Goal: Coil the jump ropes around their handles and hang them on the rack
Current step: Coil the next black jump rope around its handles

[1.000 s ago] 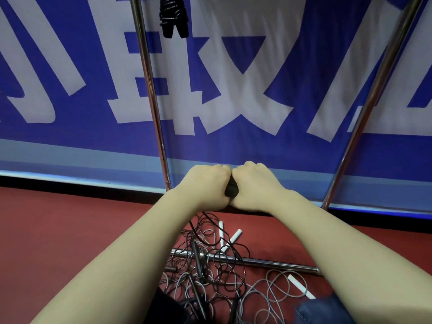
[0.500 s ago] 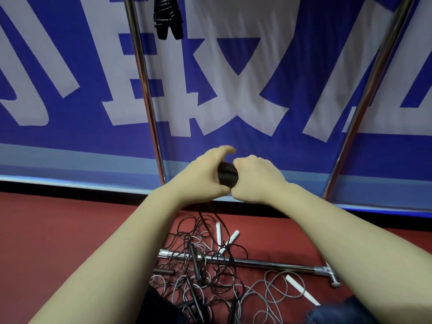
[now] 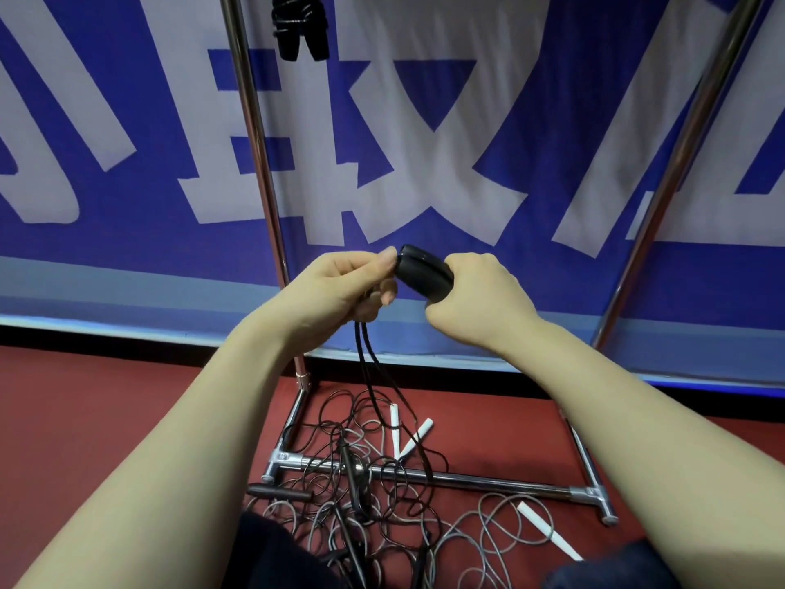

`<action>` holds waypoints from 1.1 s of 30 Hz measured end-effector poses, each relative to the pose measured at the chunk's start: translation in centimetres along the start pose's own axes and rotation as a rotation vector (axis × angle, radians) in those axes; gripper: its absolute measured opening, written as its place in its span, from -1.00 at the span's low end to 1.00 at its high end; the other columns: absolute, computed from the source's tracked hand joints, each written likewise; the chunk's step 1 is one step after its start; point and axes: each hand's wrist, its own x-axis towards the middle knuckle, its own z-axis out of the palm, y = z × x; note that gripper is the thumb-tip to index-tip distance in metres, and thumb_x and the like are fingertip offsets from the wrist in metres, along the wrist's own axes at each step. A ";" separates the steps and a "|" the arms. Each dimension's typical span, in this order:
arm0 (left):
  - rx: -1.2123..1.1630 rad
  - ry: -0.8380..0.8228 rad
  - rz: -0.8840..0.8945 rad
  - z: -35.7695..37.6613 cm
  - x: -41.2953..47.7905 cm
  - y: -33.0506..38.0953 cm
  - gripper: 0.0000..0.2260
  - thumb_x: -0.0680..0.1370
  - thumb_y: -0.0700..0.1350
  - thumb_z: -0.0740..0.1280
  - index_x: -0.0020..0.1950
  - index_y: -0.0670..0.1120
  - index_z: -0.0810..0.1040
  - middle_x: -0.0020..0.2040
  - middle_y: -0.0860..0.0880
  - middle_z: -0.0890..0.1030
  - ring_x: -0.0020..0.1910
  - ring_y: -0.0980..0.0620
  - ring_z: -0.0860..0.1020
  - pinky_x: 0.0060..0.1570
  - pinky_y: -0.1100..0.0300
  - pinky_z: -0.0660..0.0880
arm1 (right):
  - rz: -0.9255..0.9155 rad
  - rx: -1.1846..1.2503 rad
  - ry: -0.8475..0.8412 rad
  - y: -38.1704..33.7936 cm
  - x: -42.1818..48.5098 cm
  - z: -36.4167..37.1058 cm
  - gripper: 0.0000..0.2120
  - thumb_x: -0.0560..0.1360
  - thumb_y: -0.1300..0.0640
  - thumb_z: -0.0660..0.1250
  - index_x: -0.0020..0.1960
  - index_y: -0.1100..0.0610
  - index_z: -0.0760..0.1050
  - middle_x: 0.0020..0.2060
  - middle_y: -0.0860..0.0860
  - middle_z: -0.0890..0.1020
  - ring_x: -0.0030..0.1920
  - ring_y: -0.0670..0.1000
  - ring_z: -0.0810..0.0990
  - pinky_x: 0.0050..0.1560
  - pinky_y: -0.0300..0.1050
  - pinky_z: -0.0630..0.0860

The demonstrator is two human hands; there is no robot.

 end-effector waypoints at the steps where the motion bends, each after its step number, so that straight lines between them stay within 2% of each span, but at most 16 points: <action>1: -0.004 0.020 0.022 0.1 0.1 0.0 -0.66 0.58 0.08 0.26 -0.31 -0.08 0.49 -0.37 -0.06 0.36 -0.42 0.06 0.18 -0.36 0.27 0.19 | 0.007 0.014 0.009 -0.1 0.2 0.0 -0.85 0.38 0.17 0.30 -0.28 0.08 0.32 -0.36 0.00 0.47 -0.38 0.01 0.42 -0.39 -0.16 0.29; 3: -0.031 0.058 0.053 0.5 0.4 0.0 -0.71 0.59 0.04 0.25 -0.27 -0.08 0.49 -0.39 -0.03 0.37 -0.43 0.07 0.20 -0.35 0.24 0.18 | 0.019 0.039 0.019 -0.3 0.5 0.1 -0.84 0.37 0.18 0.30 -0.28 0.09 0.32 -0.36 0.00 0.46 -0.38 0.02 0.42 -0.38 -0.16 0.31; 5: -0.085 0.105 0.070 1.1 0.6 -0.1 -0.75 0.63 -0.01 0.20 -0.17 -0.12 0.48 -0.35 -0.02 0.47 -0.41 0.07 0.32 -0.30 0.25 0.30 | 0.029 0.075 0.027 -0.5 0.7 0.1 -0.87 0.36 0.20 0.30 -0.27 0.10 0.34 -0.36 0.01 0.47 -0.37 0.04 0.43 -0.38 -0.16 0.33; 8: -0.153 0.132 0.050 1.7 0.6 -0.5 -0.73 0.69 -0.04 0.11 -0.06 -0.13 0.50 -0.27 -0.04 0.55 -0.26 0.06 0.50 -0.19 0.23 0.48 | 0.040 0.128 0.033 -0.6 0.8 0.2 -0.90 0.36 0.18 0.33 -0.23 0.11 0.40 -0.33 0.02 0.51 -0.33 0.06 0.47 -0.36 -0.16 0.36; 10: -0.165 0.117 0.038 2.0 0.4 -0.7 -0.72 0.70 -0.03 0.09 -0.05 -0.12 0.50 -0.23 -0.03 0.56 -0.20 0.08 0.52 -0.17 0.22 0.49 | 0.054 0.140 0.028 -0.6 0.8 0.3 -0.88 0.36 0.15 0.36 -0.22 0.10 0.41 -0.32 0.02 0.52 -0.32 0.04 0.48 -0.36 -0.16 0.35; 14: -0.356 0.130 0.042 2.9 0.4 -0.7 -0.74 0.70 -0.11 0.08 -0.12 -0.13 0.45 -0.32 -0.02 0.48 -0.38 0.11 0.38 -0.35 0.27 0.37 | 0.068 0.158 0.057 -0.8 0.6 0.3 -0.86 0.37 0.17 0.34 -0.25 0.08 0.36 -0.33 0.00 0.49 -0.34 0.00 0.44 -0.37 -0.17 0.34; 18: -0.456 0.144 -0.001 3.6 0.3 -0.4 -0.77 0.69 -0.13 0.10 -0.12 -0.11 0.44 -0.43 0.03 0.37 -0.51 0.13 0.22 -0.43 0.29 0.26 | 0.076 0.143 0.082 -0.9 0.5 0.2 -0.86 0.38 0.16 0.33 -0.24 0.07 0.36 -0.34 0.00 0.49 -0.31 0.04 0.48 -0.30 -0.13 0.43; 22: -0.443 0.148 -0.004 4.2 0.2 -0.2 -0.78 0.70 -0.15 0.08 -0.05 -0.12 0.45 -0.50 0.03 0.30 -0.53 0.11 0.14 -0.46 0.27 0.21 | 0.094 0.144 0.098 -0.8 0.5 0.3 -0.90 0.39 0.14 0.34 -0.19 0.09 0.41 -0.33 0.01 0.50 -0.27 0.07 0.52 -0.22 -0.05 0.54; 27: -0.389 0.103 0.006 3.6 0.1 0.0 -0.82 0.70 -0.15 0.06 0.11 -0.13 0.44 -0.51 0.03 0.26 -0.53 0.11 0.13 -0.46 0.26 0.20 | 0.092 0.157 0.101 -0.9 0.6 0.0 -0.89 0.38 0.14 0.34 -0.19 0.08 0.41 -0.33 0.00 0.50 -0.29 0.05 0.50 -0.27 -0.09 0.50; 33: -0.256 0.062 0.020 2.9 0.1 0.2 -0.82 0.70 -0.16 0.07 0.13 -0.08 0.46 -0.50 0.00 0.27 -0.49 0.08 0.13 -0.44 0.25 0.17 | 0.102 0.150 0.096 -0.9 0.6 -0.4 -0.88 0.37 0.13 0.34 -0.24 0.07 0.39 -0.35 0.00 0.50 -0.32 0.03 0.49 -0.30 -0.13 0.46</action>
